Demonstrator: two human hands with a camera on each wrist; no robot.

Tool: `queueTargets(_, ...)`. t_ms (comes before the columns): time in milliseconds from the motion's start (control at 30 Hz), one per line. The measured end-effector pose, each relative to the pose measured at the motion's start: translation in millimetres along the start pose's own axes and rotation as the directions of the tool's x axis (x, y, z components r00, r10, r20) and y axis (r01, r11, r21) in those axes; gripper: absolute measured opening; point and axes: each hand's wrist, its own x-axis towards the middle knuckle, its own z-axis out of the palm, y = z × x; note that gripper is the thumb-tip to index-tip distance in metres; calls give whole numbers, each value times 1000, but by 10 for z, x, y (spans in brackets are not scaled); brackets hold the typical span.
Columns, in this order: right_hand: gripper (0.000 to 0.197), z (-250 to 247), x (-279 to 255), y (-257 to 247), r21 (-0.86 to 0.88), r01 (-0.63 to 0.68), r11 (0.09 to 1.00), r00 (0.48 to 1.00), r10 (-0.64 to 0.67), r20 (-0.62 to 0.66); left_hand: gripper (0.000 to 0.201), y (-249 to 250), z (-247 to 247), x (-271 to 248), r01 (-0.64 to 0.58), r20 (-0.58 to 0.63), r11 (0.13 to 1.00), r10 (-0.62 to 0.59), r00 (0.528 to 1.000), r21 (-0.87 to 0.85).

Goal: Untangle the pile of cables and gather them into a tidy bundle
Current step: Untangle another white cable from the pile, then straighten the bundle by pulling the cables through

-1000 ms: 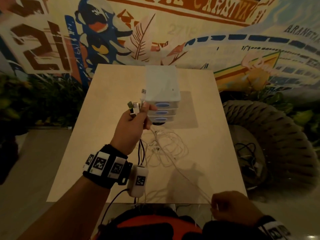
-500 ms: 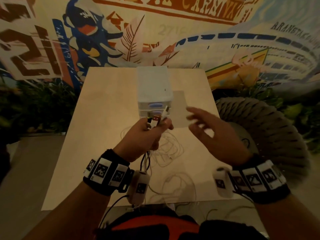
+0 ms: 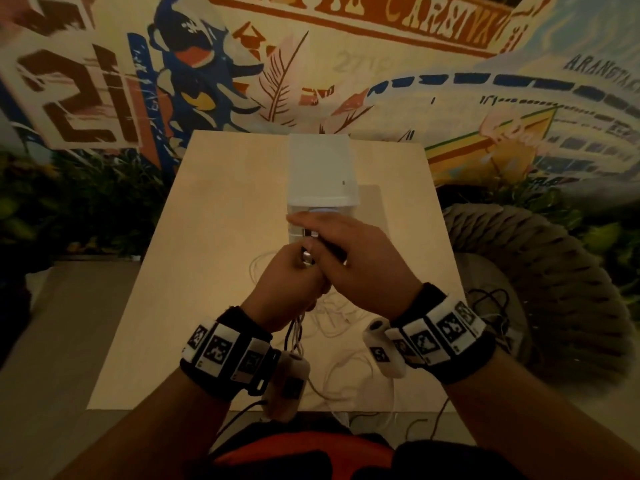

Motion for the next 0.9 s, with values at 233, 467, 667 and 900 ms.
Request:
queueTargets(233, 45, -67, -188, 114, 39, 27, 999, 1000, -27, 1, 23, -36, -13, 11, 29, -45, 999, -29, 999, 12)
queueTargets(467, 90, 20, -153, 192, 463, -128, 877, 992, 110, 66, 45, 19, 26, 17, 6, -1, 988, -6, 1000, -152)
queueTargets(667, 44, 338, -315, 363, 550, -491, 676, 827, 162, 539, 55, 158, -95, 40, -88, -156, 986, 65, 986, -145)
queueTargets(900, 45, 579, -694, 574, 400, -577, 712, 764, 298, 573, 53, 60, -381, 62, -97, -178, 967, 55, 982, -237)
